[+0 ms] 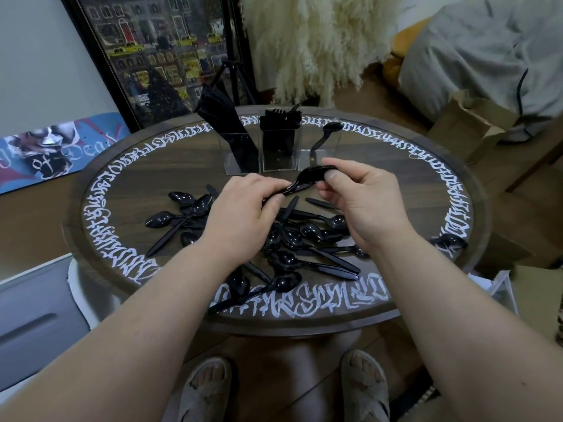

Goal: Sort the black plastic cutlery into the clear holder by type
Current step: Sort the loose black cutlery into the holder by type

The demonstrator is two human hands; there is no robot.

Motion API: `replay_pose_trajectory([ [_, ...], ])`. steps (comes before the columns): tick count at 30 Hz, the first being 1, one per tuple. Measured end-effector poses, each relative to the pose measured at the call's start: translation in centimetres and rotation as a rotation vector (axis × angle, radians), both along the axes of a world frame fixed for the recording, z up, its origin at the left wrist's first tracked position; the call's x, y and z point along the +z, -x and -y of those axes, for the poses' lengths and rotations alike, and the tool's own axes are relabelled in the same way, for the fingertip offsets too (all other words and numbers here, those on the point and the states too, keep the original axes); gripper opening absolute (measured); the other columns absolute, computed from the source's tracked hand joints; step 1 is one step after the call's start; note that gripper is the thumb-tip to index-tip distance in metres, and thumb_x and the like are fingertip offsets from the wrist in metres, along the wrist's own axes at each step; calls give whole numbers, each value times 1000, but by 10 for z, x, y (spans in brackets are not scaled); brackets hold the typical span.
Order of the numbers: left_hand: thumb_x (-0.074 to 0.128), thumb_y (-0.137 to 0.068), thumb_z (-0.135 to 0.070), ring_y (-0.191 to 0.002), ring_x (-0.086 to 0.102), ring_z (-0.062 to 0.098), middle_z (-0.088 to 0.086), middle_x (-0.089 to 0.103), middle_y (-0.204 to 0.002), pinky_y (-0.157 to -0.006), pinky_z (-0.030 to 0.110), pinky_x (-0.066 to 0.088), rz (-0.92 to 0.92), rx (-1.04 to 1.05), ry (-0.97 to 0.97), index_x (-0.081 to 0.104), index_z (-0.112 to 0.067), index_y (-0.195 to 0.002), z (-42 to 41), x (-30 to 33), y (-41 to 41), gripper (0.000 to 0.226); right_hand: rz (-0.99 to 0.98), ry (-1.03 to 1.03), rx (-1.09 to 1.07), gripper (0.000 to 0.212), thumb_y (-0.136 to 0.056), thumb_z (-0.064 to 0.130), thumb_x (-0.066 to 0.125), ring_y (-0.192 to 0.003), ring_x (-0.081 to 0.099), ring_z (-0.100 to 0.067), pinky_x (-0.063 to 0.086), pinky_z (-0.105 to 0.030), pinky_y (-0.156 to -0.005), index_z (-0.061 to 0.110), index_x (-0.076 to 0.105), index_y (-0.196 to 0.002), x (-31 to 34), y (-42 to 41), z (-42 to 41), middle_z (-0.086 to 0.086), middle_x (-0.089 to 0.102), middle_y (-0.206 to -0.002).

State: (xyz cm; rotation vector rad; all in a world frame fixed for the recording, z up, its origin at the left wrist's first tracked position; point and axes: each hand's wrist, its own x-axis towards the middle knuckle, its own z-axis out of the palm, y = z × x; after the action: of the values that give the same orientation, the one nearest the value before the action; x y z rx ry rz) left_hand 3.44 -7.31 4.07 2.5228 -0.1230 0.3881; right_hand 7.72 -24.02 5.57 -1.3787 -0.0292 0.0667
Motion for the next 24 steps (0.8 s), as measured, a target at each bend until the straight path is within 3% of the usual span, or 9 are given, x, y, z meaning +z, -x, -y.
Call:
replay_pose_trajectory([
  [3,53,-95,-22,-127,37,19,-3,52,-133,-104,20,20,63,27,-32,50,-21,-137,8,1,-1,42,154,154,-193,24,-91,-1,58,-68,65,-7,57,-27,-75,19,71,-96,12,-2,11,3,70,-73],
  [6,51,-96,-20,-133,31,20,-1,43,-144,-109,23,17,58,37,-58,41,-17,-143,12,11,-11,49,408,366,-418,23,-89,8,58,-83,68,-14,55,-37,-85,20,71,-104,25,-15,25,5,69,-84],
  [8,50,-96,-20,-133,30,21,-2,41,-147,-111,28,20,56,29,-109,39,-16,-144,13,19,-24,50,570,516,-498,25,-88,11,57,-87,65,-15,51,-25,-87,11,72,-108,32,-28,28,1,65,-92],
  [11,47,-96,-24,-134,28,22,-5,37,-149,-111,39,28,50,21,-234,36,-20,-146,11,28,-53,51,794,679,-575,24,-87,8,58,-81,56,-12,40,-7,-76,6,72,-106,41,-56,24,-6,61,-90],
  [17,49,-95,-28,-135,27,23,-7,38,-148,-104,43,34,70,17,-331,36,-22,-146,6,36,-96,53,994,838,-540,22,-87,5,55,-73,52,-17,32,-9,-67,1,73,-98,38,-109,12,-16,60,-82],
  [24,61,-89,-34,-125,40,27,-4,54,-135,-97,46,39,156,13,-358,46,-19,-140,11,29,-132,56,1098,1071,-283,26,-84,13,49,-69,55,-31,49,-34,-52,5,74,-89,1,-140,-4,-12,60,-77],
])
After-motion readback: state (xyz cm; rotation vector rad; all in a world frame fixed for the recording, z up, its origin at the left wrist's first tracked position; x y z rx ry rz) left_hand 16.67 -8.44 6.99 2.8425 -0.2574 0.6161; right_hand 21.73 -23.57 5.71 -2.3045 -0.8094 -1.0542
